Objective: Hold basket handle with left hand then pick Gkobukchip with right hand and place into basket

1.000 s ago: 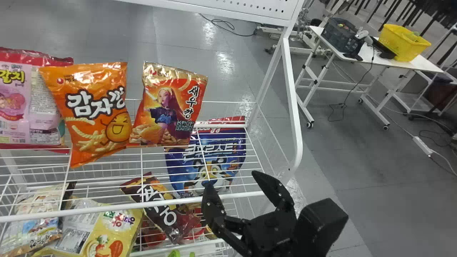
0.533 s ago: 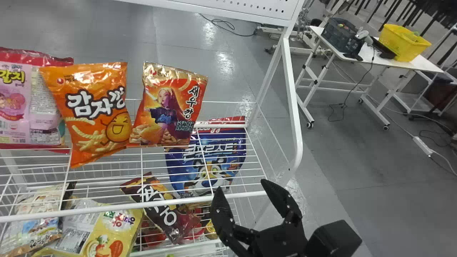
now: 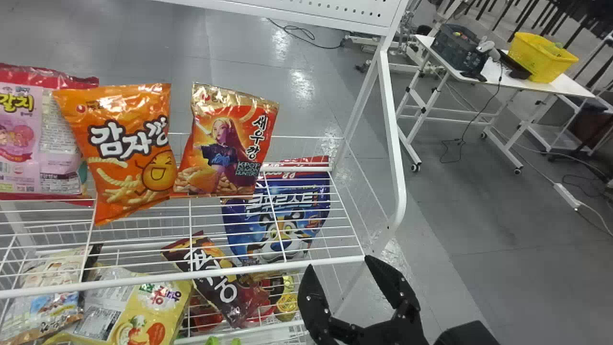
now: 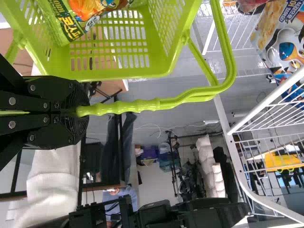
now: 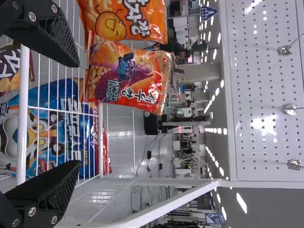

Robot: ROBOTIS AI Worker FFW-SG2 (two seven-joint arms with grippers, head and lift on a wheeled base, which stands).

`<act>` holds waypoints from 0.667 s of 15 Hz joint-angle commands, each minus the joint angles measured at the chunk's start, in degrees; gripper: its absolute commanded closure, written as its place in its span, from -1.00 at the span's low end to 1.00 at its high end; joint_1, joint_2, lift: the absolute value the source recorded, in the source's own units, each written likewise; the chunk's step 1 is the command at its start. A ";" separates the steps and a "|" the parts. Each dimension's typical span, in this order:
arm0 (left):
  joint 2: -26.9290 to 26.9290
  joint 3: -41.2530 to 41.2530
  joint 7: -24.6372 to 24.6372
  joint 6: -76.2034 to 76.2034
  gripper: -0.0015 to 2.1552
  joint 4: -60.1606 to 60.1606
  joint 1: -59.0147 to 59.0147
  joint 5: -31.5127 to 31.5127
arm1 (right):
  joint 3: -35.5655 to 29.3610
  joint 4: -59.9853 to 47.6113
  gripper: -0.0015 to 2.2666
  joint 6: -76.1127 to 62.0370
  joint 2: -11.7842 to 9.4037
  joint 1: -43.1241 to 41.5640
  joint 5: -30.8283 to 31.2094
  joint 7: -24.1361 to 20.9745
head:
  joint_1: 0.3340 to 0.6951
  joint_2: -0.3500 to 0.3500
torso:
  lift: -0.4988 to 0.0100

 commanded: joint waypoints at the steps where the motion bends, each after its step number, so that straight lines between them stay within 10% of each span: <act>1: -0.15 0.45 -0.18 0.07 0.96 0.06 0.11 0.07 | -0.28 -0.24 -0.93 -0.81 0.01 0.43 0.00 0.00 | 1.00 -1.00 | 0.84; 10: -0.15 1.24 -0.62 0.07 0.96 -0.38 0.82 0.68 | -0.64 -0.15 -0.93 -0.98 0.80 0.95 0.35 0.17 | 1.00 -1.00 | 0.84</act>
